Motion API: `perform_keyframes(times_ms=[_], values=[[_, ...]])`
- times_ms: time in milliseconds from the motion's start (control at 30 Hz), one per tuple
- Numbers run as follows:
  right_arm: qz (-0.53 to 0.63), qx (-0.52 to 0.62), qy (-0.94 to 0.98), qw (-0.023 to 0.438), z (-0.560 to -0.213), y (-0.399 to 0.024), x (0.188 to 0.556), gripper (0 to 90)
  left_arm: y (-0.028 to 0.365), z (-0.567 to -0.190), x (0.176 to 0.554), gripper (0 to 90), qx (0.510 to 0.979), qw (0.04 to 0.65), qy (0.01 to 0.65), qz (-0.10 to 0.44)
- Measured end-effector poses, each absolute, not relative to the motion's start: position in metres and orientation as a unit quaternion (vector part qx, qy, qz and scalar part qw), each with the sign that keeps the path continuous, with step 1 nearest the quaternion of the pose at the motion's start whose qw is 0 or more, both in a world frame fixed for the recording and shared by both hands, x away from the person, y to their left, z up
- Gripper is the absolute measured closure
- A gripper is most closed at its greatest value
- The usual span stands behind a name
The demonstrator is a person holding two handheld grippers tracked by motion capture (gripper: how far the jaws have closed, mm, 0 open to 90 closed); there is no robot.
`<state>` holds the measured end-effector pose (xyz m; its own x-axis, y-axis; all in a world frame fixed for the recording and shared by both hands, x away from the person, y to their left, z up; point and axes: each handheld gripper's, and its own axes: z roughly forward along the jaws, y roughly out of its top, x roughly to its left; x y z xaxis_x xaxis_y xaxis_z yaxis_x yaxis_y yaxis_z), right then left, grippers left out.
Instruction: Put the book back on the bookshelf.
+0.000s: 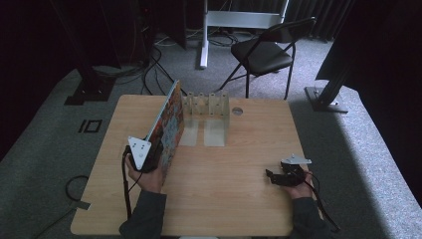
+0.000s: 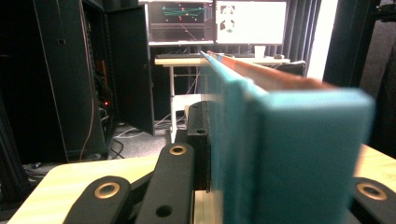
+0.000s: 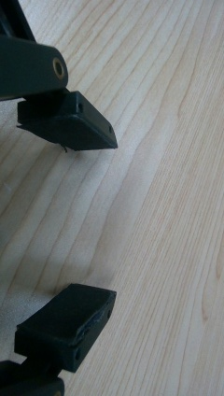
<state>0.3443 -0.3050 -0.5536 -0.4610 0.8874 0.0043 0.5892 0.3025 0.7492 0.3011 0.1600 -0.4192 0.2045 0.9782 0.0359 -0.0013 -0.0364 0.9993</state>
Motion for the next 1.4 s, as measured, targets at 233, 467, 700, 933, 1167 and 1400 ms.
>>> perform_keyframes(times_ms=[233, 467, 700, 933, 1167, 1400], values=[[0.352, 0.474, 0.779, 0.211, -0.554, -0.305, 0.344, 22.6, 0.158, -0.42, 0.304, 80.5, 0.558, 0.535, 0.437, 0.46], [0.352, 0.474, 0.779, 0.212, -0.554, -0.305, 0.344, 22.5, 0.157, -0.42, 0.307, 80.5, 0.556, 0.534, 0.439, 0.462], [0.352, 0.474, 0.779, 0.212, -0.554, -0.305, 0.344, 22.5, 0.153, -0.422, 0.309, 80.5, 0.553, 0.531, 0.439, 0.47], [0.352, 0.474, 0.779, 0.212, -0.554, -0.305, 0.344, 22.5, 0.149, -0.424, 0.31, 80.5, 0.549, 0.529, 0.439, 0.476], [0.352, 0.474, 0.779, 0.212, -0.554, -0.305, 0.344, 22.5, 0.147, -0.426, 0.313, 80.5, 0.542, 0.53, 0.442, 0.479], [0.352, 0.474, 0.779, 0.212, -0.554, -0.305, 0.344, 22.5, 0.146, -0.428, 0.315, 80.4, 0.537, 0.531, 0.445, 0.481]])
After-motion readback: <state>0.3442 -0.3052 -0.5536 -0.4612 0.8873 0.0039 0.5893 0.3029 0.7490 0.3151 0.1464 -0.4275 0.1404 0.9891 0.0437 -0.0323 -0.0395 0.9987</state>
